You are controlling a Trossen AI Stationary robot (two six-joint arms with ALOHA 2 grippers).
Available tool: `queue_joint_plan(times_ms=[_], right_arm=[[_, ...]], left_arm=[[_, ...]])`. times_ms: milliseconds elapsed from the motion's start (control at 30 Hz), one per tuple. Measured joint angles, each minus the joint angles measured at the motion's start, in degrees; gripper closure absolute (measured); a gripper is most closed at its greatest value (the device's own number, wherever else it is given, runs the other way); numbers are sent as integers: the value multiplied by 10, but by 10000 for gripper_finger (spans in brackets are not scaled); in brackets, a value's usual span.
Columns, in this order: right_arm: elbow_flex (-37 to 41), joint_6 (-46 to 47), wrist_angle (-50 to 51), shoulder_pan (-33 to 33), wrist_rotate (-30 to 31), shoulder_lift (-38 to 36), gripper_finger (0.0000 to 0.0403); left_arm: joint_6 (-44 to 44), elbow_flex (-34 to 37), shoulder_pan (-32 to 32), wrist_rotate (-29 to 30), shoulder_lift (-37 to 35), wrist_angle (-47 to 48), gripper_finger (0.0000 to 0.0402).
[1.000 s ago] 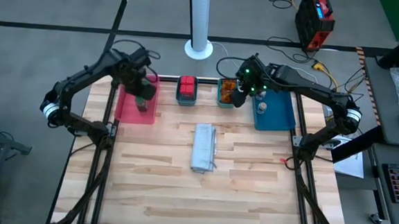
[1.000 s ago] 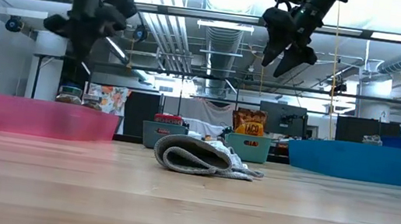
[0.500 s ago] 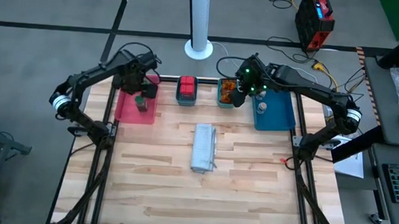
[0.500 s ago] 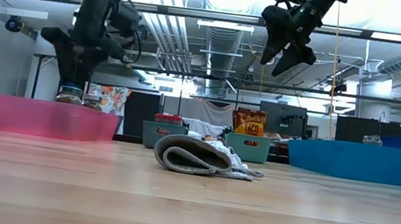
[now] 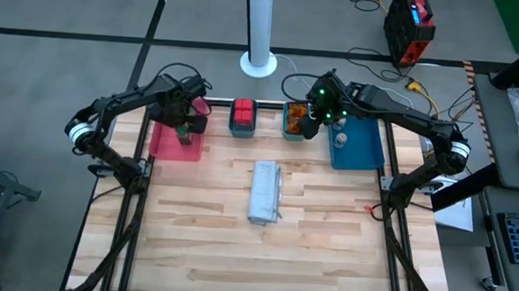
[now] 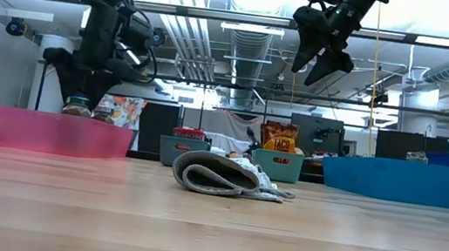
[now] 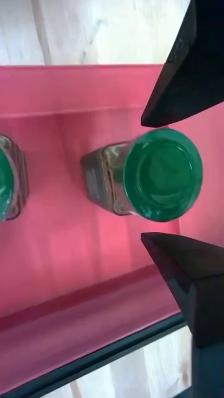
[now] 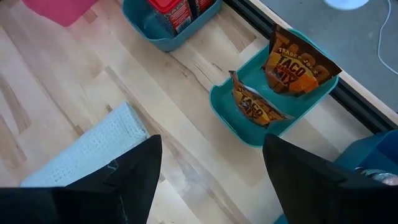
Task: Sort spices by type
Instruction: Put the green seasoning bottle into the pink bin
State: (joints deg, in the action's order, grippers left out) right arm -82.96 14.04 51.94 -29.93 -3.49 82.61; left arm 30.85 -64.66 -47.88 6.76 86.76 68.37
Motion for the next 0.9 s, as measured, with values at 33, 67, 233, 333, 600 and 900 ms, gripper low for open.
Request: queue_joint_plan(times_ms=[33, 67, 233, 333, 600, 900], right_arm=[[0, 0, 0, 0, 0, 0, 138], [0, 0, 0, -1, 0, 0, 140], [0, -1, 0, -1, 0, 0, 144], [0, -1, 0, -1, 0, 0, 139], [0, -6, 0, -1, 0, 0, 136], [0, -13, 0, -1, 0, 0, 145]], left_arm=[[3, 0, 1, 0, 0, -2, 131], [7, 0, 2, 0, 0, -4, 134], [36, 0, 2, -3, 0, 2, 161], [54, 0, 2, -2, 0, 2, 179], [116, 0, 2, 1, -1, 6, 205], [177, -1, 1, -32, -1, 8, 189]])
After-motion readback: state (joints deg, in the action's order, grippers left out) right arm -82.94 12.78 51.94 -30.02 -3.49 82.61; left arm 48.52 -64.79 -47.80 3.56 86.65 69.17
